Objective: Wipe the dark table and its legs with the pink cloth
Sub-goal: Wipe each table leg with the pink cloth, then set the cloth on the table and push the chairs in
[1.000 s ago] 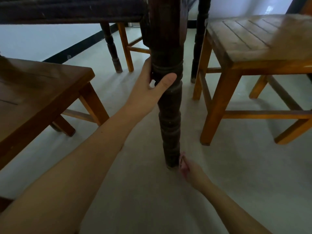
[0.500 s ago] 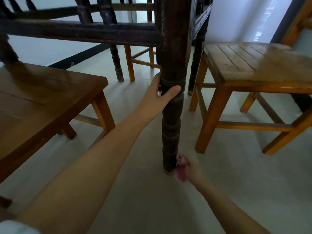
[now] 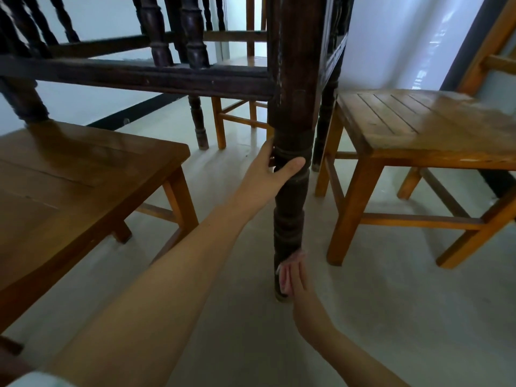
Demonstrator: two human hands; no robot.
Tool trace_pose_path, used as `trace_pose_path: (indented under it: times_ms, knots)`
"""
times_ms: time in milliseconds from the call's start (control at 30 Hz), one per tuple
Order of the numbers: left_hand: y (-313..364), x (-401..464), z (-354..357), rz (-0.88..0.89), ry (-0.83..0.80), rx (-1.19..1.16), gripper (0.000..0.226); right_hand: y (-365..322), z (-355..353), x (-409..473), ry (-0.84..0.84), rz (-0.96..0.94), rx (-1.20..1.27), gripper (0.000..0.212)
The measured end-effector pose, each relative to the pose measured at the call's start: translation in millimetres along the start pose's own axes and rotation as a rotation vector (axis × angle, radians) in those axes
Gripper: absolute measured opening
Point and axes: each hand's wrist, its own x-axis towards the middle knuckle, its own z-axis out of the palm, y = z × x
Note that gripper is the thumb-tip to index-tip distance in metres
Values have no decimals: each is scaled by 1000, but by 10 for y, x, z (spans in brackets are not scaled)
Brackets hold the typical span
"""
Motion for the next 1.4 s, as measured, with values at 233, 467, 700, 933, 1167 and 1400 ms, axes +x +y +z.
trace_pose_path:
  times_ms: [233, 467, 700, 933, 1167, 1400]
  knots:
    - [-284, -116, -52, -7, -80, 6, 64, -22, -548, 200, -371, 574, 636, 22]
    - [-369, -862, -333, -529, -242, 258, 60, -487, -1593, 264, -391, 908, 781, 33]
    - [807, -1141, -848, -650, -315, 274, 48, -1295, -2884, 475, -350, 954, 814, 39]
    - [2254, -1042, -1328, -633, -470, 501, 55, -1958, -4141, 798, -361, 981, 810, 35]
    - [3459, -505, -1552, -501, -324, 567, 59, -2345, -5321, 1541, -387, 869, 739, 47]
    - [3590, 435, -1634, -330, -152, 753, 54, -2625, -5537, 2617, -438, 624, 666, 36]
